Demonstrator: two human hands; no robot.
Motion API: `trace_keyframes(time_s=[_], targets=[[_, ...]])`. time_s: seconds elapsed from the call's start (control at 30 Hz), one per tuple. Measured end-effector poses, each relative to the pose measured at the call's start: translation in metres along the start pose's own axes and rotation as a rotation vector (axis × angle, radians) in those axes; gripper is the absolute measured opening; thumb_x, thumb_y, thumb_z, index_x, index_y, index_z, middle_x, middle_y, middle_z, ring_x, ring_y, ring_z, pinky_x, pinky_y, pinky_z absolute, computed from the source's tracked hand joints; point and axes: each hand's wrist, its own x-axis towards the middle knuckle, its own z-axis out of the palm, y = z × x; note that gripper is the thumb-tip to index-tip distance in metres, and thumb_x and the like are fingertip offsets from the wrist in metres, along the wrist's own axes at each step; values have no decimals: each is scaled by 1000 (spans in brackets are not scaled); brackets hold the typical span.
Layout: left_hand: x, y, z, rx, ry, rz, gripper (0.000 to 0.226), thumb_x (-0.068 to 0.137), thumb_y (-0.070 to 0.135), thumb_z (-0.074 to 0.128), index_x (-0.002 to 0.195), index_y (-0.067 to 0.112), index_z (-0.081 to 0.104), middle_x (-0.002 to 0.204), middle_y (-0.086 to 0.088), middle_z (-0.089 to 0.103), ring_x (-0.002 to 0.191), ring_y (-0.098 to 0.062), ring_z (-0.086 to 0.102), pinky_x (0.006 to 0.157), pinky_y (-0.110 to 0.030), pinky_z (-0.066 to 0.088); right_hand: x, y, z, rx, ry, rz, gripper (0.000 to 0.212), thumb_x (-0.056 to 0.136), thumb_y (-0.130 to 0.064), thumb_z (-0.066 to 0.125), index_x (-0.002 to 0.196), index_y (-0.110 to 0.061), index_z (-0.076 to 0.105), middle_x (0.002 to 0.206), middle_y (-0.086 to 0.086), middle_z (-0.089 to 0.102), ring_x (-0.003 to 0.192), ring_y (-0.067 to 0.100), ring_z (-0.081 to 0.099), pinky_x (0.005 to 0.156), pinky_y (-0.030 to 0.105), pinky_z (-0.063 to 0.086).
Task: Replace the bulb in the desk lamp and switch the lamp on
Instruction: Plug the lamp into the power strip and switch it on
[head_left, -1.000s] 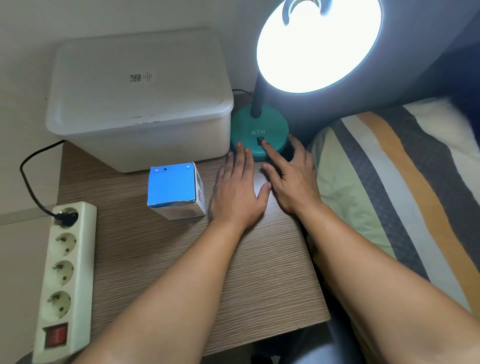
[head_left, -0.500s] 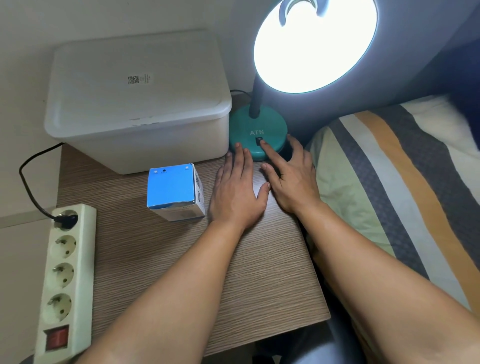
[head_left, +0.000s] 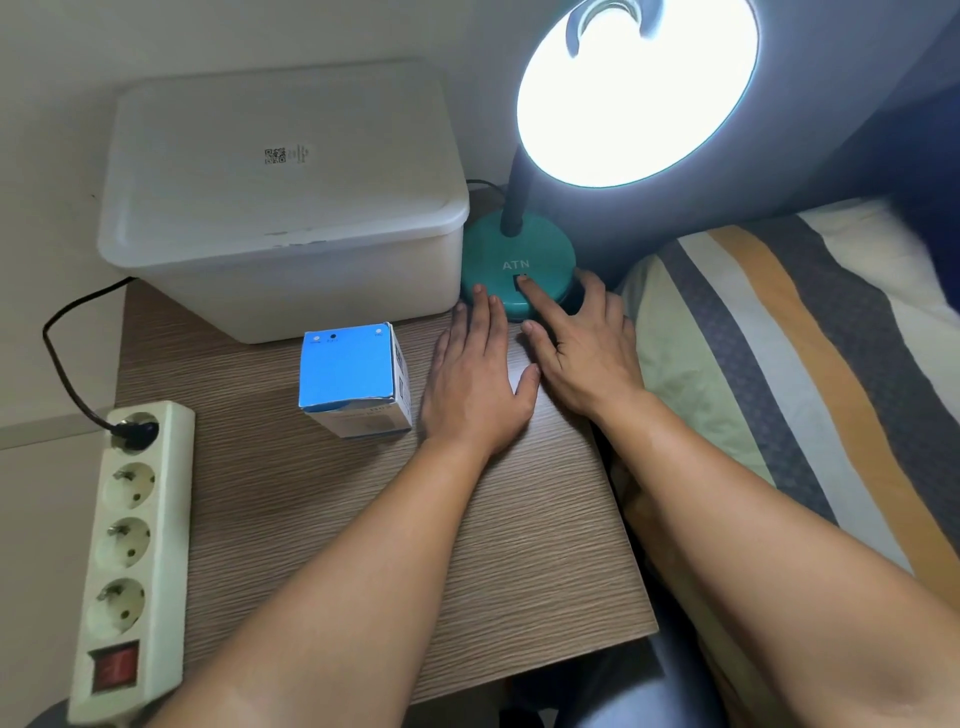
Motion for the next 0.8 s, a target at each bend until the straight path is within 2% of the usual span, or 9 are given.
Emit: trace_keyframes(time_s=[0.2, 0.37, 0.47, 0.57, 0.67, 0.8], targets=[[0, -4, 2, -4, -31, 24, 86, 98, 56, 39, 161, 9, 4, 169, -10, -4, 156, -26, 2, 127, -41, 11, 8, -13, -8, 101, -43, 85, 48, 98, -61, 30, 145, -52, 34, 149, 11, 28, 133, 32, 31, 109, 53, 32], [-1, -3, -1, -27, -96, 8, 85, 99, 56, 39, 160, 9, 2, 169, -9, -7, 156, -26, -1, 127, -40, 6, -3, -15, -16, 177, -181, 148, 51, 98, -64, 26, 148, -55, 25, 159, 6, 19, 141, 33, 22, 115, 52, 24], [-10, 0, -11, -78, -163, 18, 86, 99, 51, 47, 161, 9, 3, 169, -9, -7, 156, -27, -2, 125, -35, 1, -24, -13, -19, 264, -165, 185, 53, 99, -61, 25, 151, -52, 21, 159, 5, 25, 142, 33, 23, 116, 50, 23], [-42, 3, -20, -111, -181, 50, 78, 100, 42, 50, 160, 10, 12, 169, -9, 5, 156, -25, 4, 119, -27, -2, -50, -11, -15, 316, -133, 198, 58, 99, -61, 21, 154, -45, 19, 152, 8, 37, 136, 32, 33, 113, 48, 29], [-91, -4, -22, -160, -156, 94, 69, 100, 36, 47, 158, 9, 22, 167, -9, 19, 155, -22, 11, 118, -23, -3, -80, -19, -9, 350, -127, 174, 63, 98, -59, 20, 156, -36, 20, 150, 9, 41, 133, 32, 37, 112, 46, 30], [-141, -29, -29, -169, -89, 74, 70, 93, 45, 31, 151, 8, 40, 159, -9, 38, 151, -21, 27, 121, -25, 6, -100, -39, -8, 289, -70, 172, 64, 97, -58, 23, 154, -29, 30, 154, 6, 40, 140, 30, 32, 116, 50, 27]])
